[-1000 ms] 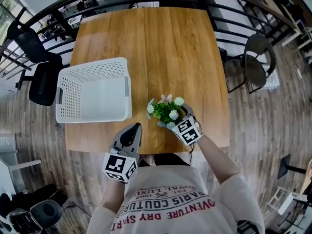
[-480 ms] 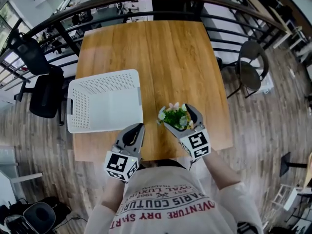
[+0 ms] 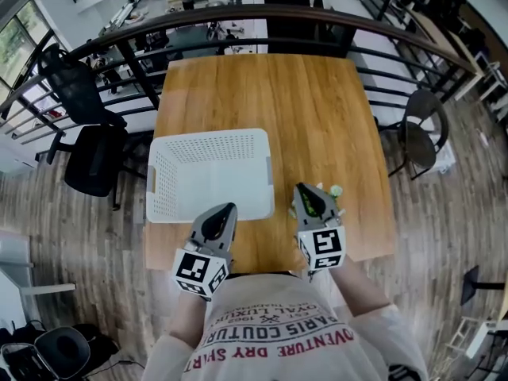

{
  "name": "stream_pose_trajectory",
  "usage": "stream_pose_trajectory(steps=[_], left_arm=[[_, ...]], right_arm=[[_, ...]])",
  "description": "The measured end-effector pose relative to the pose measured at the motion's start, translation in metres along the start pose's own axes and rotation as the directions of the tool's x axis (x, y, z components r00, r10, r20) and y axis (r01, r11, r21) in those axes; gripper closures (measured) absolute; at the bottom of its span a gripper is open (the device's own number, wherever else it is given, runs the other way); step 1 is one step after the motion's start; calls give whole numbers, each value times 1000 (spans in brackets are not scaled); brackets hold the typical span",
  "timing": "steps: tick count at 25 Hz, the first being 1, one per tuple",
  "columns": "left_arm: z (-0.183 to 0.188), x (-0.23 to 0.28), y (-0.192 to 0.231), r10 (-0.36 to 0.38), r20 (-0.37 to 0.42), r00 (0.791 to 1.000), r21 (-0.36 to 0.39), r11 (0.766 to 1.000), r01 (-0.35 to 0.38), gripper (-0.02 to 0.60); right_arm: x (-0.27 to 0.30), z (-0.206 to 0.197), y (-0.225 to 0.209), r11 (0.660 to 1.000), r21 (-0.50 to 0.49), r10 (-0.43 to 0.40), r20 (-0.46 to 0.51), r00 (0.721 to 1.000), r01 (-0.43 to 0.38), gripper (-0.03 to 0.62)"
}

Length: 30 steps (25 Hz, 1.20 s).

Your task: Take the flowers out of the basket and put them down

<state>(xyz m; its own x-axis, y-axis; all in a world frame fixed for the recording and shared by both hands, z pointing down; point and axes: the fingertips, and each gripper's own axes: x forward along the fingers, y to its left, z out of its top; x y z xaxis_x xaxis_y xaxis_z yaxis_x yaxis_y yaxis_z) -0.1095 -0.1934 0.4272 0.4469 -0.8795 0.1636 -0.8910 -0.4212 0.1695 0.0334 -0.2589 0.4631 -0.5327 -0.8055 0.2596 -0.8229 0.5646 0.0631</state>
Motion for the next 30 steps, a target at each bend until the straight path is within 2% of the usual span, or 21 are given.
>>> stream_pose_trajectory(steps=[6,13,22,30], left_arm=[[22,-16,39,41,43,998,17,999,-42,560],[35,-24,64,69,78,995,30,997,-72,560],[35,-25,69,82,84,993,30,996,-84,560],[30,-25,70,95,74,993,26,995,-98,560]], right_arm=[[15,28,25,999,39,33,22,999,-34,563],[27,44,49,995,37,87,60,994,-89,566],[29,54,67,987,19,157,69,985,-158,566],[28,51,72,985,24,170,60,984,-172,566]])
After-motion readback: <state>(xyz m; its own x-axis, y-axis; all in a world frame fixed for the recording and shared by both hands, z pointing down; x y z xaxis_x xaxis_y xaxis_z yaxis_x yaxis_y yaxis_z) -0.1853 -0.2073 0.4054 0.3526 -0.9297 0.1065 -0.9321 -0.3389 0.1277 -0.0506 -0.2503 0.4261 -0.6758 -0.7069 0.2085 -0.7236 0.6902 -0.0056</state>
